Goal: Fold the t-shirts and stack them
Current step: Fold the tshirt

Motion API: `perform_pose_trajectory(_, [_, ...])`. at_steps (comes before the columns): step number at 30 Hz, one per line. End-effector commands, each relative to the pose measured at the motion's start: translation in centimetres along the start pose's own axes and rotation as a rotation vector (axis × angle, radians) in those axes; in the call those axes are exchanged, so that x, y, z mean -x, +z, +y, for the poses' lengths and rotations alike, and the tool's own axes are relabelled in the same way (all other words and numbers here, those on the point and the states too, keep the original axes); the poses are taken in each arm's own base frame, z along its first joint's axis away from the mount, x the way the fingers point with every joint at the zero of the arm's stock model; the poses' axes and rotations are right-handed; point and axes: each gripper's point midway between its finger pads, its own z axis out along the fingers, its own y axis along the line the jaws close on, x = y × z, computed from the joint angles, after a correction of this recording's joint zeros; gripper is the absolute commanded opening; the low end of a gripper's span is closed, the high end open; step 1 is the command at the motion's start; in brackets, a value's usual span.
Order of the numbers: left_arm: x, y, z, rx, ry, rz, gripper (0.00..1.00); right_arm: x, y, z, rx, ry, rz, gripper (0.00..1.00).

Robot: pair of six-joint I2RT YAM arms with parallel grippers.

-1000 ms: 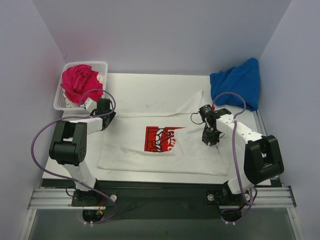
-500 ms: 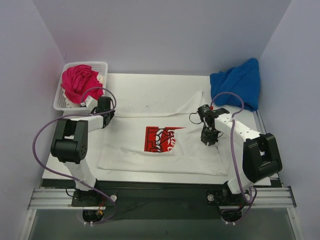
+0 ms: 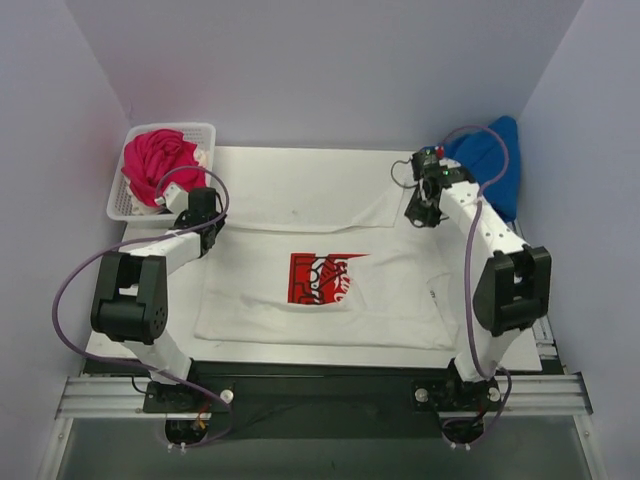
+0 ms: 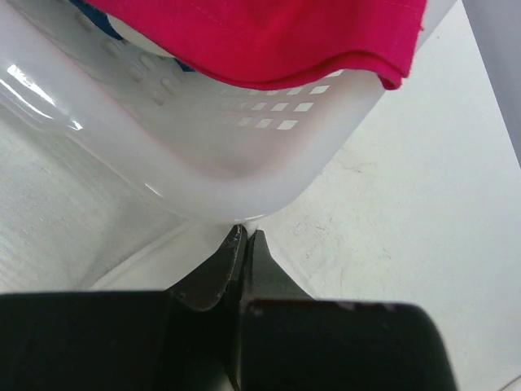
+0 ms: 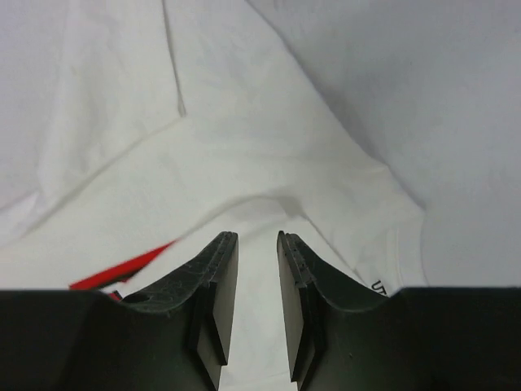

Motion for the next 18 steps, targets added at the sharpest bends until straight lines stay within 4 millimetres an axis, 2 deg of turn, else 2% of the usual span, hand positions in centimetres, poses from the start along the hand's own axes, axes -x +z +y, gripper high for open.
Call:
perform_pose_trajectory(1, [1.3,-1.1,-0.9,-0.035,0.018,-0.029,0.00,5.3,2.9,0.7,0.005,0.037,-0.026,0.27])
perform_pose_trajectory(6, [1.0,-1.5,-1.2,-0.054,0.043,-0.006,0.00,10.8,7.0,3.5,0.102,0.071,-0.043,0.24])
perform_pose_trajectory(7, [1.1,-1.6,-1.3,-0.056,0.051,-0.008,0.00,10.4,9.3,4.0,0.110,0.053,-0.011,0.25])
perform_pose_trajectory(8, [1.0,-1.7,-1.0,-0.042,0.053,-0.001,0.00,12.9,8.9,5.1,0.157,0.062,-0.058,0.25])
perform_pose_trajectory(9, [1.0,-1.7,-1.0,-0.040,0.048,0.000,0.00,13.5,9.6,5.6,0.169,0.062,-0.064,0.24])
perform_pose_trajectory(10, [1.0,-1.6,-1.2,-0.048,0.045,0.004,0.00,13.1,11.5,6.5,0.190,0.054,-0.037,0.24])
perform_pose_trajectory(11, [0.9,-1.6,-1.5,-0.062,0.047,0.007,0.00,14.6,11.5,7.3,0.224,0.046,-0.077,0.25])
perform_pose_trajectory(13, [0.6,-1.5,-1.7,-0.062,0.057,0.023,0.00,14.4,13.3,8.4,0.256,0.038,-0.062,0.25])
perform_pose_trajectory(15, [0.3,-1.2,-1.5,-0.053,0.064,0.031,0.00,14.9,13.9,9.4,0.309,0.021,-0.079,0.27])
perform_pose_trajectory(18, [0.0,-1.2,-1.6,-0.061,0.069,0.042,0.00,15.0,14.9,9.9,0.328,0.010,-0.093,0.32])
